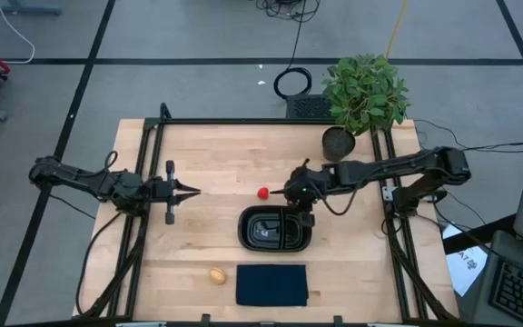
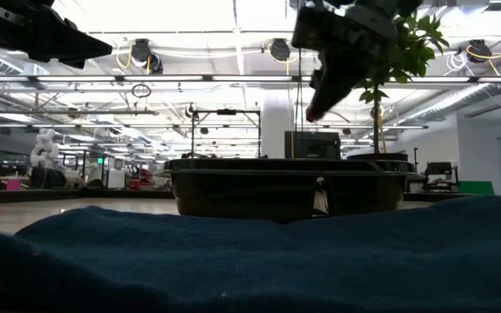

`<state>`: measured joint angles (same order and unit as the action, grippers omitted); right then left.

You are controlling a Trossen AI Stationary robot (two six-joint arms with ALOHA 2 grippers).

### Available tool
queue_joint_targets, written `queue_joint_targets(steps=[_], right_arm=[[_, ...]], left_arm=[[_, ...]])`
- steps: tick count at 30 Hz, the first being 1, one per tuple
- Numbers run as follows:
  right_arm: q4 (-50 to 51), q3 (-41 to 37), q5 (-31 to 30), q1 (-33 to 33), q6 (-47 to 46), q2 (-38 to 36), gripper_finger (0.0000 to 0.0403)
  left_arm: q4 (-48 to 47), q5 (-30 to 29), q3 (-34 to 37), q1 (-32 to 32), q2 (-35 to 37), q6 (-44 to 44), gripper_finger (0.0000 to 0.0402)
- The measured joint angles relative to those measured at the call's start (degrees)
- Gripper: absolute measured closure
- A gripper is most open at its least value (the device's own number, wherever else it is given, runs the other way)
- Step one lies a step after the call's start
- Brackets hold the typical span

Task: Pick and placing Produce into tupperware
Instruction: Put the cherry into the black container

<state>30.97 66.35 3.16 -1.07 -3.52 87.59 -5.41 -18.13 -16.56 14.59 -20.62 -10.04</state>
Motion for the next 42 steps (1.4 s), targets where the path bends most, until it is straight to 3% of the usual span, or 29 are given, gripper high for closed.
queue_joint_targets(steps=[10,17,24,42], right_arm=[[2.3,8.0,0.2,0.3,1.9,0.5,0.0312],[1.3,9.1,0.1,0.2,2.8,0.5,0.0312],[-5.3,9.2,0.4,-2.0,4.4,5.5,0.0312],[-10.5,9.1,1.7,-3.9,7.3,17.6,0.0312]], left_arm=[[-0.3,0.0,0.0,0.0,0.0,0.0,0.0376],[-0.3,0.0,0.0,0.0,0.0,0.0,0.0376],[-0.3,0.0,0.0,0.0,0.0,0.0,0.0376],[-0.4,0.0,0.0,0.0,0.0,0.0,0.0376]])
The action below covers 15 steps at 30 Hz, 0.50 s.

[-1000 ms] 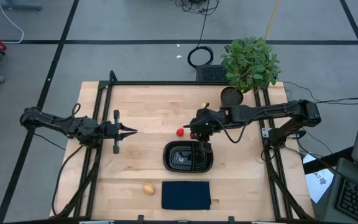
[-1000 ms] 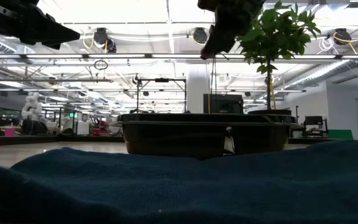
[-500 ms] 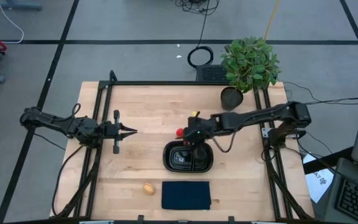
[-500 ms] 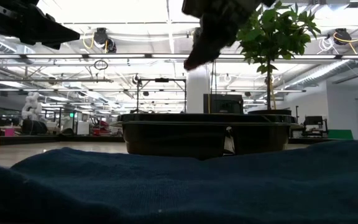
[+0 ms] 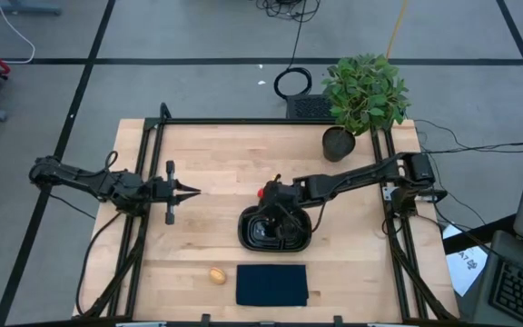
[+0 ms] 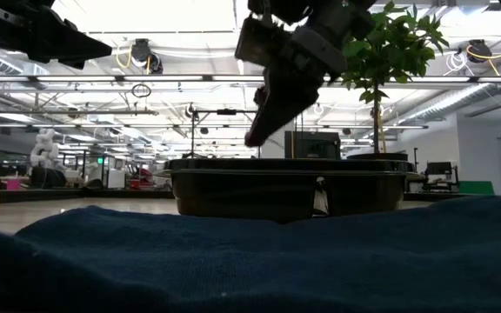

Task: Pick and placing Produce into tupperware
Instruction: Put the cherry into the black container

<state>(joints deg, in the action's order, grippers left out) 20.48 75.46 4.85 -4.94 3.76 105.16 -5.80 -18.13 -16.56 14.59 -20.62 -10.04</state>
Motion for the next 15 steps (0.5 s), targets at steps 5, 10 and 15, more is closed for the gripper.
queue_joint_targets(steps=[5,10,15], right_arm=[[-0.9,0.0,0.4,-1.0,3.0,1.0,0.0312],[-2.4,0.0,0.4,-1.2,3.4,1.7,0.0312],[-6.2,0.1,1.4,-1.2,1.4,3.7,0.0312]], left_arm=[[-0.1,0.0,0.0,0.0,0.0,0.0,0.0376],[-0.1,0.0,0.0,0.0,0.0,0.0,0.0376],[-0.1,0.0,0.0,0.0,0.0,0.0,0.0376]])
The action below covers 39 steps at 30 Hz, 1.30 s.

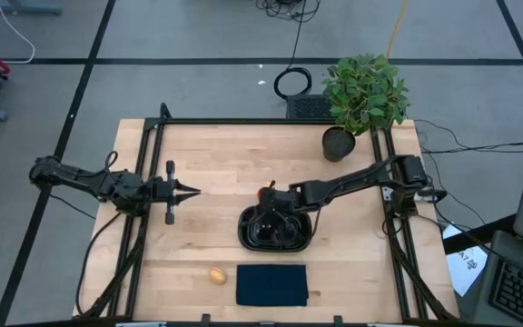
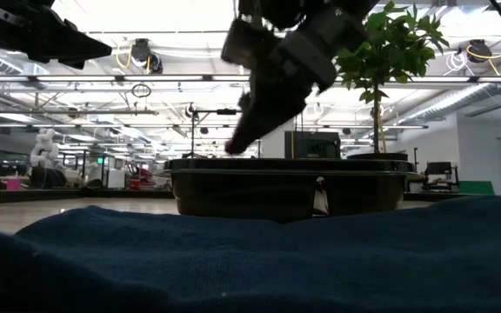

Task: Pick and placing Produce into tupperware
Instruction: Put the cherry into the black container

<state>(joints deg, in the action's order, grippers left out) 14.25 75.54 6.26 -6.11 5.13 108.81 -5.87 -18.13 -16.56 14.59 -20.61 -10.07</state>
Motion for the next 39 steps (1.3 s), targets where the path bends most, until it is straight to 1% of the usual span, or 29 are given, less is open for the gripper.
queue_joint_targets(steps=[6,11,15,19,31,39], right_arm=[[1.0,-0.1,0.0,0.0,2.2,2.0,0.0312],[0.3,-0.1,-0.1,0.0,4.2,2.1,0.0312],[0.4,-0.1,-0.1,0.2,2.8,2.2,0.0312],[-0.5,-0.2,-0.2,0.2,0.2,3.9,0.0312],[-1.6,-0.2,-0.4,0.2,-0.2,4.7,0.0312],[-6.3,-3.6,-0.4,0.2,-3.3,4.7,0.0312]], left_arm=[[0.0,0.0,0.0,0.0,0.0,0.0,0.0376],[-0.1,0.0,0.0,0.0,0.0,0.0,0.0376],[-0.1,0.0,0.0,0.0,0.0,0.0,0.0376],[-0.2,0.0,0.0,0.0,0.0,0.0,0.0376],[-0.2,0.0,0.0,0.0,0.0,0.0,0.0376],[-0.2,0.0,0.0,0.0,0.0,0.0,0.0376]])
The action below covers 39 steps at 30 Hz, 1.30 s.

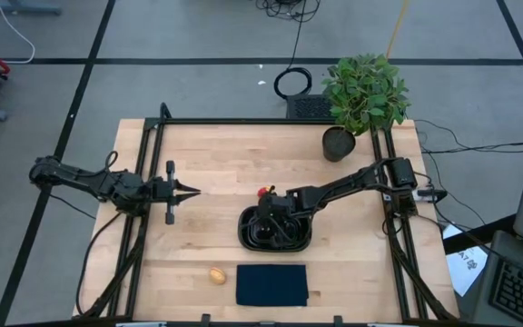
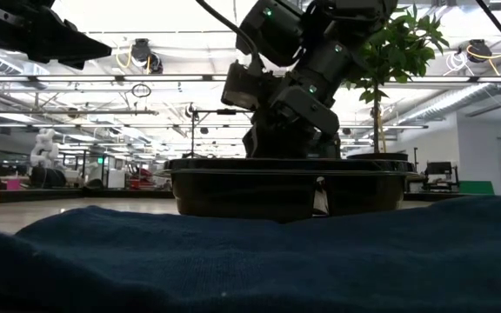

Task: Pick and placing Produce into tupperware
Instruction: Put the cherry into the black container, then put the potato into the black container

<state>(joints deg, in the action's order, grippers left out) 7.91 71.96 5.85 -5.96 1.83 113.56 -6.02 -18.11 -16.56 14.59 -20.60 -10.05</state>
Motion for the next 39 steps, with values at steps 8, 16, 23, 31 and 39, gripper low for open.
queue_joint_targets(steps=[8,16,23,31,39], right_arm=[[-0.4,-0.9,0.0,0.0,-0.1,0.0,0.0312],[-0.4,-0.9,0.0,0.0,0.4,0.0,0.0312],[-0.4,-0.9,0.0,0.0,0.4,0.0,0.0312],[-0.4,-0.9,0.0,0.0,-1.6,0.0,0.0279],[-0.3,-1.0,0.0,0.0,-1.6,-0.2,0.0228]], left_arm=[[0.0,0.0,0.0,0.0,0.0,0.0,0.0376],[0.0,0.0,0.0,0.0,0.0,0.0,0.0376],[0.0,0.0,0.0,0.0,0.0,0.0,0.0376],[-0.2,0.0,0.0,0.0,0.0,0.0,0.0376],[-0.3,0.0,0.0,0.0,0.0,0.0,0.0376]])
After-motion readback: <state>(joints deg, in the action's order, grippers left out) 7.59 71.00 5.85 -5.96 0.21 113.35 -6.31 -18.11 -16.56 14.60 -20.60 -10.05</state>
